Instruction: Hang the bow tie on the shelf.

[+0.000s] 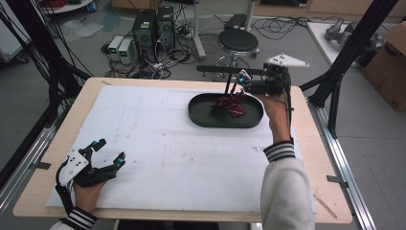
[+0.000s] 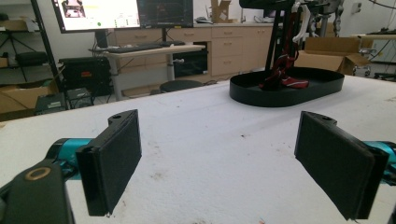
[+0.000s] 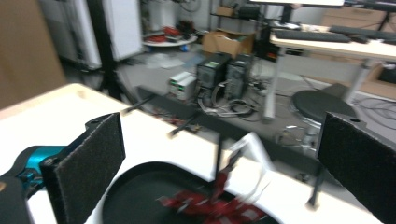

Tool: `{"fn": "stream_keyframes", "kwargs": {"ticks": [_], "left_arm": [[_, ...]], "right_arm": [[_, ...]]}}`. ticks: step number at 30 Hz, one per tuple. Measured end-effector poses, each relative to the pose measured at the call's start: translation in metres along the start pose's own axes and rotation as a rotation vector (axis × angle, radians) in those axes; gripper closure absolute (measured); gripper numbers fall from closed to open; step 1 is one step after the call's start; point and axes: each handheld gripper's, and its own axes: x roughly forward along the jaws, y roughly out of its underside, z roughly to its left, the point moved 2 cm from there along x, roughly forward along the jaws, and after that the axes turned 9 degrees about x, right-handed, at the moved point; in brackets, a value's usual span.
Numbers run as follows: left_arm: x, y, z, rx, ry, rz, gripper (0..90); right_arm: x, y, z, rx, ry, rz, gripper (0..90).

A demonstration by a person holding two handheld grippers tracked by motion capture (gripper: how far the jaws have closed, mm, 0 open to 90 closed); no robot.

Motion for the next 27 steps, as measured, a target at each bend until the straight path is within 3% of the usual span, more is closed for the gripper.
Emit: {"fn": "stream_keyframes", "kwargs": {"ticks": [2,3,4,5,12,15,16,17,19,20,22,23,24,27], "left_arm": [[0.000,0.000,0.000,0.002,0.002,-0.003,15.1],[-0.001,0.000,0.000,0.005,0.001,-0.005,15.1],[-0.001,0.000,0.000,0.004,0.000,-0.007,15.1],[-0.001,0.000,0.000,0.003,-0.001,-0.006,15.1],[0.000,0.000,0.000,0.001,-0.002,-0.002,15.1],[-0.001,0.000,0.000,0.004,-0.003,-0.003,15.1],[-0.001,0.000,0.000,0.005,-0.003,-0.003,15.1],[-0.001,0.000,0.000,0.004,-0.003,-0.003,15.1],[-0.001,0.000,0.000,0.006,-0.004,-0.003,15.1],[-0.001,0.000,0.000,0.006,-0.005,-0.006,15.1],[-0.001,0.000,-0.001,0.005,-0.006,-0.008,15.1],[-0.001,0.000,0.000,0.007,-0.006,-0.008,15.1],[-0.001,0.000,0.000,0.007,-0.007,-0.008,15.1],[-0.001,0.000,-0.001,0.005,-0.005,-0.009,15.1]], "right_arm": [[-0.019,0.011,0.010,0.008,-0.035,-0.037,0.4],[-0.036,0.022,0.019,-0.001,-0.049,-0.070,0.4],[-0.036,0.022,0.019,-0.001,-0.049,-0.070,0.4],[-0.052,0.033,0.025,-0.010,-0.057,-0.098,0.4],[-0.088,0.074,0.036,-0.020,-0.058,-0.179,0.5],[-0.094,0.088,0.038,-0.030,-0.054,-0.186,0.5],[-0.097,0.103,0.040,-0.027,-0.048,-0.182,0.5],[-0.097,0.103,0.040,-0.027,-0.048,-0.182,0.5],[-0.098,0.119,0.041,-0.022,-0.048,-0.182,0.5],[-0.096,0.136,0.042,-0.029,-0.041,-0.171,0.5],[-0.093,0.153,0.042,-0.032,-0.032,-0.168,0.5],[-0.093,0.153,0.042,-0.032,-0.032,-0.168,0.5],[-0.089,0.169,0.041,-0.034,-0.011,-0.161,0.5],[-0.085,0.184,0.039,-0.009,0.003,-0.151,0.5]]}}
